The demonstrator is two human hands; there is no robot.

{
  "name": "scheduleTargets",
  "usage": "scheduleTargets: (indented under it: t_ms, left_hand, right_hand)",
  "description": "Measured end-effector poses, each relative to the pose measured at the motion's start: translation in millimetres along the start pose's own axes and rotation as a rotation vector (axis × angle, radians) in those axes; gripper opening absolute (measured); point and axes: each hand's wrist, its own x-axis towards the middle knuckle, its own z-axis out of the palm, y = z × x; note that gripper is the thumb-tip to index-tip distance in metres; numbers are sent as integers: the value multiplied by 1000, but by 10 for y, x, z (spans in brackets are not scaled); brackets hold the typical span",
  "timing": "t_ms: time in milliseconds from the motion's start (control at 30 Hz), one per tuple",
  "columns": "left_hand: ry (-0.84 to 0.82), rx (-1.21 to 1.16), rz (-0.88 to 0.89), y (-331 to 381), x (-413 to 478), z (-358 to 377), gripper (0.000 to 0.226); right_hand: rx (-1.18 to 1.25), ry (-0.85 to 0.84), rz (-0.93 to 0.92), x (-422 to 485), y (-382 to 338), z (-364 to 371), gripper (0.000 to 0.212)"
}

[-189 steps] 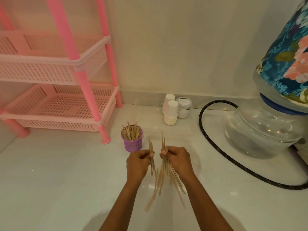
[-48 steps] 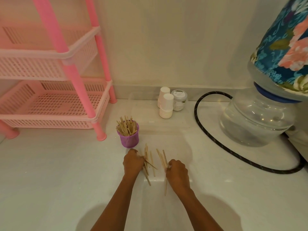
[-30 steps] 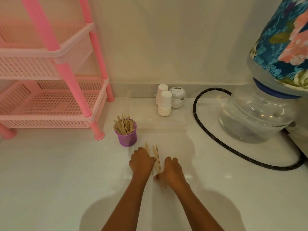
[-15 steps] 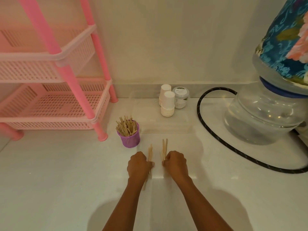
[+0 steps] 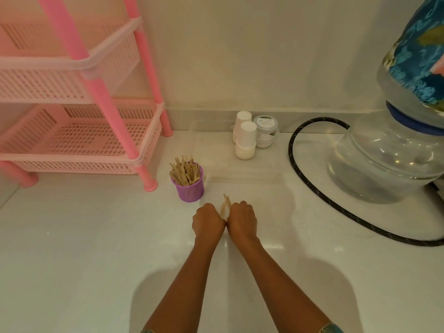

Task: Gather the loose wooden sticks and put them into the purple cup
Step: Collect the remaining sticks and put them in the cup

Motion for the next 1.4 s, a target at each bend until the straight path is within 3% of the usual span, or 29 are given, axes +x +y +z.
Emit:
scheduleTargets:
  t_ms: [400, 533, 733, 933, 1033, 1100, 1200, 1300, 1400]
  left_hand:
    - [6, -10, 107, -23, -44, 20, 19]
    - [-18, -82, 67, -126, -76, 44, 27]
    - [-16, -244, 1, -195, -102, 25, 28]
    - [-17, -303, 8, -277, -116, 6, 19]
    - [-30, -391, -1, -344, -119, 8, 14]
    - [-49, -467, -23, -408, -117, 6, 18]
    - [-70, -570, -47, -493, -122, 1, 22]
    - [-81, -665, -55, -543, -136, -12, 23]
    - [-92, -749, -52, -567, -154, -31, 21]
  right_hand:
    - [-49, -116, -3, 26, -7, -231, 6]
    - [-185, -73, -61, -25, 61, -198, 20]
    - [-216, -62, -71, -54, 122, -184, 20]
    - [-8, -118, -3, -99, 250, -202, 21]
    - [42, -116, -7, -167, 303, -168, 8]
    - [116, -119, 27, -172, 345, -156, 19]
    - [346, -194, 115, -138, 419, -219, 32]
    - [638, -296, 187, -105, 539, -265, 14]
    - [865, -371, 238, -131, 621, -295, 13]
